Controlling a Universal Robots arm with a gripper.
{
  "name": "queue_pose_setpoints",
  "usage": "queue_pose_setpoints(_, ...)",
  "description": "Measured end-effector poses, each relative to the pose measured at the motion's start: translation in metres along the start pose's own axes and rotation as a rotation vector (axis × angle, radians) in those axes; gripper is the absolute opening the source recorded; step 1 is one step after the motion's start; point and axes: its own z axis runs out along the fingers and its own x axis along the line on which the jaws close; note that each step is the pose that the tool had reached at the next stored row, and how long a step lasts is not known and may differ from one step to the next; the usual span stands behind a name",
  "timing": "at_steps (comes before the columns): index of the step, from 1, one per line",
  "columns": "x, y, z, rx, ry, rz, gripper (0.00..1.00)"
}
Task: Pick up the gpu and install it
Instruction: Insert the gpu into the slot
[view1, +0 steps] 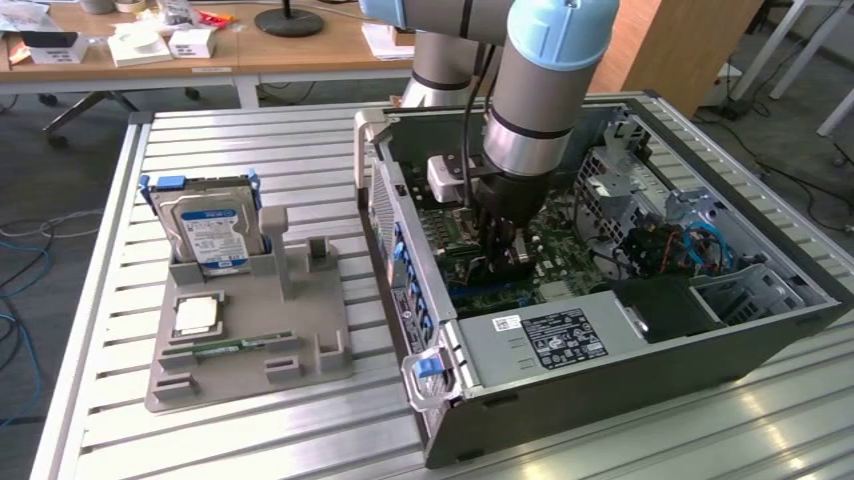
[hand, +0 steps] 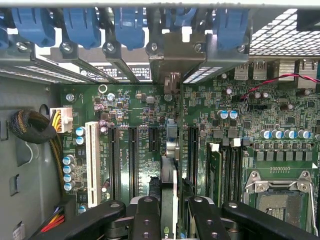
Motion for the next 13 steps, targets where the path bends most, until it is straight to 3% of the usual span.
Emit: queue_pose_setpoints(13,0.0001,0.0000,-0.0008,-0.0002,0.0008,0.000,0.26)
